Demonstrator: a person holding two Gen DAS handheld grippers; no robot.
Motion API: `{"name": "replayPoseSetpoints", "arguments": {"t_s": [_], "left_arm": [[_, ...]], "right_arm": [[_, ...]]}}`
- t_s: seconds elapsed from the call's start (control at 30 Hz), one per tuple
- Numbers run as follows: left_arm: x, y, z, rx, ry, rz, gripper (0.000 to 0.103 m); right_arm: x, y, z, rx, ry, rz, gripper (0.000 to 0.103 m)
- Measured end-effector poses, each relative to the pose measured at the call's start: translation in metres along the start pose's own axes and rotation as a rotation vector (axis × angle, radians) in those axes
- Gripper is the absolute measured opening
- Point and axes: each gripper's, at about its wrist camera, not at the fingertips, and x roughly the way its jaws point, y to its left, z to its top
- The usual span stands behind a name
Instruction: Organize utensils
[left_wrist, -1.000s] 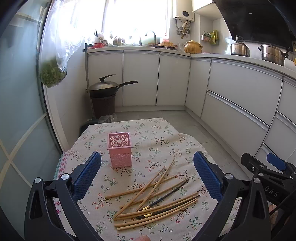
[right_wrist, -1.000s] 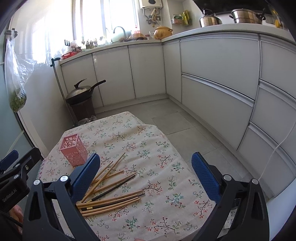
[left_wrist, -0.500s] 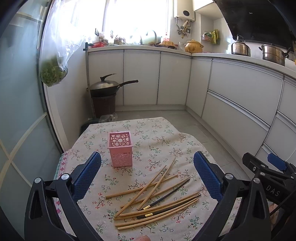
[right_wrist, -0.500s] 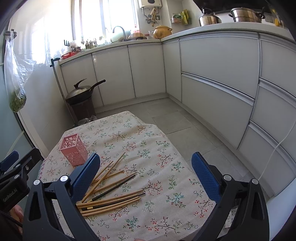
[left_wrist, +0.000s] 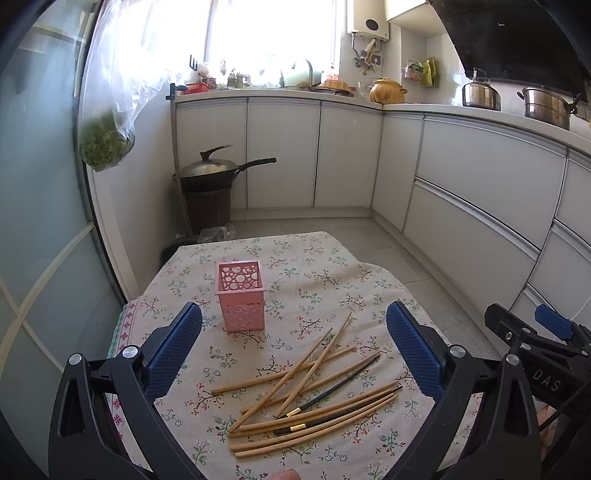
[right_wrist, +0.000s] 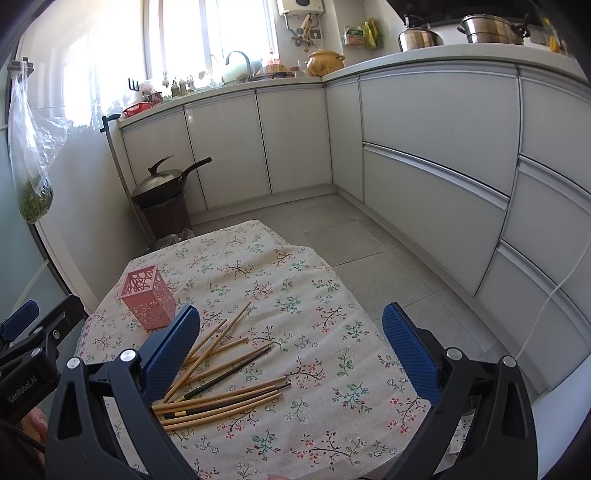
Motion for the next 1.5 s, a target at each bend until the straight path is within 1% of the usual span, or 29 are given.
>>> {"name": "replayPoseSetpoints", "arguments": {"t_s": [0.4,0.5,0.57,0.63,0.77,0.83,0.9,1.0,1.1,1.2,1.27,1.3,1.33,1.37,1.4,1.43,1.47,1.5], "left_arm": [[0.005,0.001,0.002,0.003,0.021,0.001,0.096],[0.012,-0.001,0.003,0.003,0.056,-0.017,0.096],[0.024,-0.004,0.003,0.012,0.132,-0.070,0.096],[0.042,-0.013,0.000,0.063,0.231,-0.126,0.096],[0.073,-0.037,-0.006,0.143,0.368,-0.182,0.096],[0.095,-0.051,-0.010,0.175,0.456,-0.216,0.096],[0.121,-0.062,-0.007,0.217,0.550,-0.225,0.096],[0.157,-0.073,-0.001,0.266,0.631,-0.209,0.096],[0.192,-0.081,0.006,0.256,0.715,-0.209,0.096],[0.222,-0.085,0.014,0.231,0.759,-0.197,0.095],[0.242,-0.088,0.016,0.235,0.788,-0.190,0.091],[0.251,-0.089,0.015,0.249,0.803,-0.175,0.083],[0.262,-0.088,0.011,0.265,0.835,-0.154,0.067],[0.274,-0.086,0.006,0.272,0.873,-0.129,0.057],[0.282,-0.083,0.002,0.274,0.903,-0.109,0.056],[0.288,-0.080,-0.002,0.278,0.920,-0.093,0.052],[0.293,-0.076,-0.006,0.279,0.931,-0.074,0.047],[0.297,-0.072,-0.008,0.281,0.935,-0.054,0.046]], "right_arm": [[0.002,0.000,-0.002,0.004,0.010,-0.004,0.096],[0.005,-0.005,0.000,0.023,0.029,0.001,0.096],[0.009,-0.012,0.000,0.060,0.061,0.017,0.096],[0.016,-0.023,0.002,0.121,0.119,0.055,0.096],[0.031,-0.051,0.000,0.300,0.237,0.159,0.096],[0.038,-0.064,-0.002,0.388,0.281,0.199,0.096],[0.045,-0.077,-0.004,0.462,0.317,0.223,0.096],[0.056,-0.091,-0.008,0.536,0.365,0.249,0.096],[0.068,-0.104,-0.012,0.600,0.418,0.273,0.096],[0.080,-0.112,-0.017,0.663,0.482,0.314,0.096],[0.089,-0.113,-0.021,0.695,0.531,0.346,0.096],[0.093,-0.113,-0.023,0.706,0.551,0.359,0.096],[0.096,-0.113,-0.025,0.712,0.567,0.367,0.096],[0.098,-0.112,-0.026,0.711,0.578,0.372,0.096],[0.100,-0.112,-0.026,0.706,0.586,0.374,0.096],[0.101,-0.112,-0.025,0.696,0.589,0.374,0.096],[0.103,-0.111,-0.025,0.692,0.594,0.376,0.096],[0.104,-0.111,-0.025,0.691,0.600,0.378,0.096]]}}
